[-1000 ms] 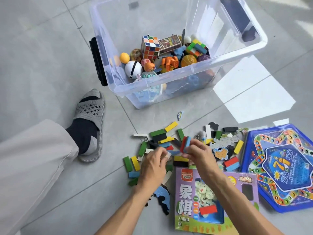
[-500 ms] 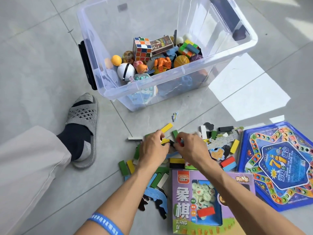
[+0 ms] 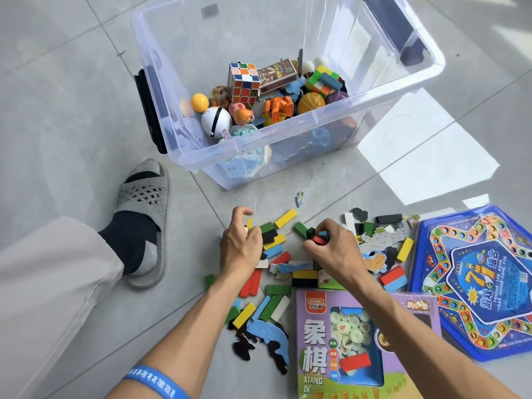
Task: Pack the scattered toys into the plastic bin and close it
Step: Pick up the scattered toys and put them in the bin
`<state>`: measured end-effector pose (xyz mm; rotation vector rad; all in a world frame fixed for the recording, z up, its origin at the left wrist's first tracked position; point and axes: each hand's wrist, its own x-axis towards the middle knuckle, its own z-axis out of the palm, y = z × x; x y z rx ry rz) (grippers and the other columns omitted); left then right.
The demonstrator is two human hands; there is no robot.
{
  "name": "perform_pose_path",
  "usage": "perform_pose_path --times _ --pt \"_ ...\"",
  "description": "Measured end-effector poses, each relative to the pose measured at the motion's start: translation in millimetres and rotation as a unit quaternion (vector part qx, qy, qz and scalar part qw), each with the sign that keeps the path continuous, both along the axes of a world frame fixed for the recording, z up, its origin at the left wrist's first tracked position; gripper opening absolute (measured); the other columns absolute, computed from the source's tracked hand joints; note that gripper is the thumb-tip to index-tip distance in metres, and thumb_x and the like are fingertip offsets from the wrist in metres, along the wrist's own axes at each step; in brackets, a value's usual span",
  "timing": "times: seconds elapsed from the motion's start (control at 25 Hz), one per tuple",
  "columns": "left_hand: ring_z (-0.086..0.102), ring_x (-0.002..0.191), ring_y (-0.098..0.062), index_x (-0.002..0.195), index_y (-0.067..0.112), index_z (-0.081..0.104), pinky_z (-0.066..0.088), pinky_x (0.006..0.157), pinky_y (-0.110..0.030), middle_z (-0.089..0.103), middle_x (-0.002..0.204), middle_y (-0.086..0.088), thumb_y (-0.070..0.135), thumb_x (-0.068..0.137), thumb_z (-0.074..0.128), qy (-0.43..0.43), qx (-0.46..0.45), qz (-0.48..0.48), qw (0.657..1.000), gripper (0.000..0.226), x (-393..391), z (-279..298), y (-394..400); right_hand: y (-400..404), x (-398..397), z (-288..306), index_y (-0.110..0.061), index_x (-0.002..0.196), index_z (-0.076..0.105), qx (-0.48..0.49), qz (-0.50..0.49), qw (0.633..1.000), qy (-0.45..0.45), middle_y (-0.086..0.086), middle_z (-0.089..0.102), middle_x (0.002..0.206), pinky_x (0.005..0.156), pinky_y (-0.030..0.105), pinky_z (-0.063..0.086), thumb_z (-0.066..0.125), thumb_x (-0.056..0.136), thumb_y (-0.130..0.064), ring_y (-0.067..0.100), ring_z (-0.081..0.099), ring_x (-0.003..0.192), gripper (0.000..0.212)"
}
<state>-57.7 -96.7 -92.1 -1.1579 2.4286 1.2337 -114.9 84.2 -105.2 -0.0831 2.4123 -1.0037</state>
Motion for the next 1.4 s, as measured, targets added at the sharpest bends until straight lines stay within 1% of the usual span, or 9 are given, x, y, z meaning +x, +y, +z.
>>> perform_pose_path --times 0.12,0.2,0.32,0.52,0.72,0.96,1.2,1.32,1.4 --pt "0.05 0.075 -0.034 0.083 0.018 0.046 0.034 0.063 -0.033 0.054 0.075 -0.005 0.01 0.082 0.043 -0.057 -0.086 -0.125 0.987 0.008 -9.5 -0.6 -8.9 -7.5 -9.7 1.3 -0.025 0.088 0.052 -0.04 -0.005 0.999 -0.013 0.0 0.062 0.071 0.054 0.037 0.049 0.064 0.074 -0.029 0.022 0.06 0.064 0.018" --pt "0.047 0.075 -0.03 0.084 0.015 0.043 0.036 0.065 -0.032 0.056 0.087 -0.006 0.011 0.08 0.045 -0.097 -0.155 -0.197 0.963 0.006 -13.7 0.3 -8.5 -8.9 -14.4 -1.5 -0.026 0.103 0.05 0.062 0.08 0.992 0.07 -0.001 0.062 0.068 0.056 0.037 0.05 0.06 0.082 -0.03 0.025 0.06 0.063 0.023" --pt "0.059 0.084 -0.033 0.097 0.015 0.048 0.044 0.069 -0.036 0.056 0.102 -0.008 0.023 0.085 0.048 -0.111 -0.191 -0.228 0.948 0.015 -15.7 -1.0 -6.1 -13.9 -14.4 -7.6 -0.017 0.114 0.044 0.19 0.206 0.948 0.148 0.005 0.069 0.076 0.057 0.034 0.045 0.055 0.093 -0.036 0.03 0.063 0.066 0.03" --pt "0.063 0.097 -0.03 0.113 0.02 0.056 0.051 0.079 -0.038 0.058 0.11 -0.004 0.043 0.088 0.062 -0.114 -0.158 -0.251 0.948 0.035 -17.0 -9.1 -4.5 -17.0 -9.3 -10.8 -0.015 0.088 0.039 0.19 0.211 0.951 0.123 0.01 0.066 0.075 0.08 0.038 0.047 0.05 0.094 -0.03 0.032 0.057 0.064 0.02" --pt "0.062 0.099 -0.031 0.101 0.015 0.06 0.049 0.079 -0.04 0.06 0.109 -0.005 0.025 0.092 0.056 -0.094 -0.156 -0.224 0.957 0.014 -15.8 -13.4 -7.7 -21.4 -11.7 0.4 -0.013 0.092 0.044 0.152 0.212 0.954 0.145 0.004 0.054 0.065 0.06 0.032 0.032 0.049 0.093 -0.028 0.031 0.054 0.06 0.016" --pt "0.062 0.101 -0.029 0.113 0.019 0.052 0.047 0.077 -0.038 0.054 0.115 -0.002 0.052 0.082 0.063 -0.13 -0.169 -0.27 0.939 0.046 -10.4 -9.1 2.2 -53.3 -33.3 -9.8 -0.012 0.111 0.044 0.205 0.364 0.891 0.179 0.007 0.064 0.081 0.056 0.035 0.035 0.045 0.099 -0.023 0.033 0.063 0.075 0.016" --pt "0.061 0.102 -0.032 0.118 0.016 0.043 0.044 0.073 -0.037 0.049 0.116 -0.005 0.061 0.069 0.071 -0.162 -0.158 -0.276 0.934 0.072 -12.7 -12.2 11.8 -40.4 -16.1 -8.7 -0.012 0.104 0.049 0.269 0.321 0.89 0.179 0.007 0.069 0.084 0.054 0.033 0.033 0.05 0.095 -0.023 0.033 0.067 0.076 0.014" --pt "0.06 0.105 -0.031 0.116 0.015 0.053 0.049 0.08 -0.037 0.056 0.117 -0.005 0.047 0.074 0.07 -0.167 -0.143 -0.234 0.947 0.056 -15.1 -17.7 8.0 -27.8 -10.3 -12.5 -0.016 0.099 0.056 0.162 0.17 0.966 0.111 0.008 0.068 0.079 0.059 0.037 0.044 0.054 0.089 -0.034 0.032 0.063 0.073 0.021" --pt "0.061 0.102 -0.029 0.108 0.014 0.061 0.047 0.076 -0.033 0.061 0.113 -0.006 0.038 0.077 0.069 -0.153 -0.116 -0.223 0.956 0.04 -15.2 -19.8 8.8 -17.8 -4.2 -11.9 -0.021 0.096 0.062 0.071 0.085 0.991 0.069 0.003 0.07 0.075 0.068 0.038 0.049 0.058 0.086 -0.036 0.025 0.063 0.071 0.018"
